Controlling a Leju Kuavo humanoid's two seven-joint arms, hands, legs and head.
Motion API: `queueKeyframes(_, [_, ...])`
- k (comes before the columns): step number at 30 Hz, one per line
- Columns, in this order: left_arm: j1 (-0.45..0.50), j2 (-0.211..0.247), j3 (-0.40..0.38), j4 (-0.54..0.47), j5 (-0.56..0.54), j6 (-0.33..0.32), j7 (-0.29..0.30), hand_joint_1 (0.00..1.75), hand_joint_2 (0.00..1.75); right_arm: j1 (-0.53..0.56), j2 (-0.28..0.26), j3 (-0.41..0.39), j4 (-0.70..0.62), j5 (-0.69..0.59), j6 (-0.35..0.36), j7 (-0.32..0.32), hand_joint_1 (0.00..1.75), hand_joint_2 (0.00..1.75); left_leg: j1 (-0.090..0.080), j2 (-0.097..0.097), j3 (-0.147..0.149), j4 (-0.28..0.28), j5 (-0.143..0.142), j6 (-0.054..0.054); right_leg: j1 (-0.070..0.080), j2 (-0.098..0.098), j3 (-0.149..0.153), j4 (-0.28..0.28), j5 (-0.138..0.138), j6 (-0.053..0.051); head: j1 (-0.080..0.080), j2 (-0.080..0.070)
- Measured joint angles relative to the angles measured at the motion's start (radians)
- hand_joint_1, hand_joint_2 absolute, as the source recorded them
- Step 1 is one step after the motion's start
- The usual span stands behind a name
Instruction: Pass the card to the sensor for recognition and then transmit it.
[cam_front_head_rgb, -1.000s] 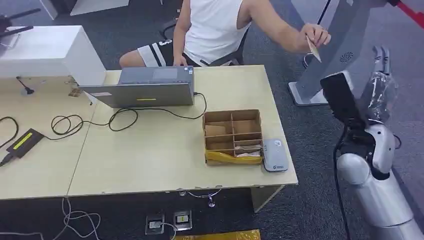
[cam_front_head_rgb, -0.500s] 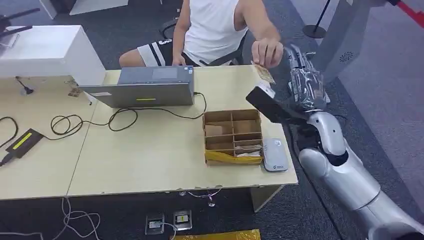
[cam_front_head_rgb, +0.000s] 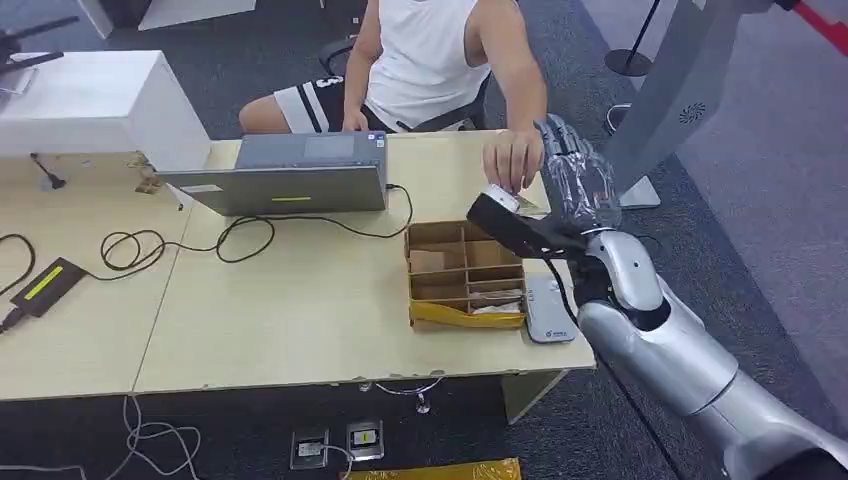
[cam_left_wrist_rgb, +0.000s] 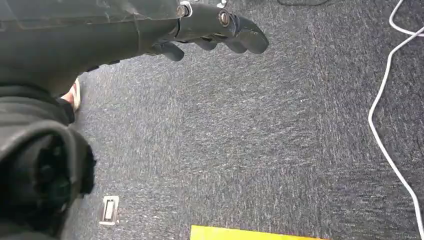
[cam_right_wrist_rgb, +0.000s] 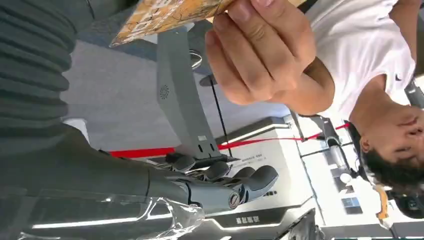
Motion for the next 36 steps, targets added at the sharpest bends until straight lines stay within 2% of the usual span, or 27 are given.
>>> queueKeyframes(3, [0.000, 0.000, 0.000, 0.000, 0.000, 0.000, 0.000, 0.00, 0.00, -0.001, 0.000, 0.014, 0.008, -0.001, -0.001, 0.000, 0.00, 1.75, 0.000, 0.000, 0.000, 0.000, 0.000, 0.000, 0.000, 0.000, 0.000, 0.000, 0.000, 0.000, 0.000, 0.000])
queueKeyframes(4, [0.000, 0.000, 0.000, 0.000, 0.000, 0.000, 0.000, 0.00, 0.00, -0.001, 0.000, 0.019, 0.011, -0.001, -0.002, 0.001, 0.10, 1.75, 0.000, 0.000, 0.000, 0.000, 0.000, 0.000, 0.000, 0.000, 0.000, 0.000, 0.000, 0.000, 0.000, 0.000])
queueKeyframes(5, [0.001, 0.000, 0.000, 0.000, 0.000, 0.000, 0.000, 0.00, 0.00, -0.001, 0.000, 0.022, 0.013, -0.003, -0.003, 0.003, 0.49, 1.75, 0.000, 0.000, 0.000, 0.000, 0.000, 0.000, 0.000, 0.000, 0.000, 0.000, 0.000, 0.000, 0.000, 0.000])
queueKeyframes(8, [0.001, 0.001, 0.000, 0.000, 0.000, 0.000, 0.000, 0.00, 0.00, -0.002, 0.000, 0.025, 0.019, -0.008, -0.008, 0.005, 0.49, 1.75, 0.000, 0.000, 0.000, 0.000, 0.000, 0.000, 0.000, 0.000, 0.000, 0.000, 0.000, 0.000, 0.000, 0.000])
queueKeyframes(9, [0.001, 0.001, 0.000, 0.000, 0.000, 0.000, 0.000, 0.00, 0.00, -0.002, 0.000, 0.027, 0.020, -0.008, -0.009, 0.005, 1.57, 1.75, 0.000, 0.000, 0.000, 0.000, 0.000, 0.000, 0.000, 0.000, 0.000, 0.000, 0.000, 0.000, 0.000, 0.000])
queueKeyframes(10, [0.001, 0.001, 0.000, 0.000, -0.001, 0.000, 0.000, 0.00, 0.00, -0.002, 0.000, 0.030, 0.022, -0.010, -0.011, 0.005, 1.75, 1.75, 0.000, 0.000, 0.000, 0.000, 0.000, 0.000, 0.000, 0.000, 0.000, 0.000, 0.000, 0.000, 0.000, 0.000])
queueKeyframes(36, [0.000, 0.003, -0.001, 0.000, -0.002, 0.002, 0.000, 0.00, 0.00, -0.008, -0.002, 0.039, 0.037, -0.039, -0.024, 0.011, 1.75, 1.75, 0.000, 0.001, 0.001, 0.000, 0.000, 0.000, 0.000, 0.000, 0.000, 0.000, 0.000, 0.000, 0.000, 0.000])
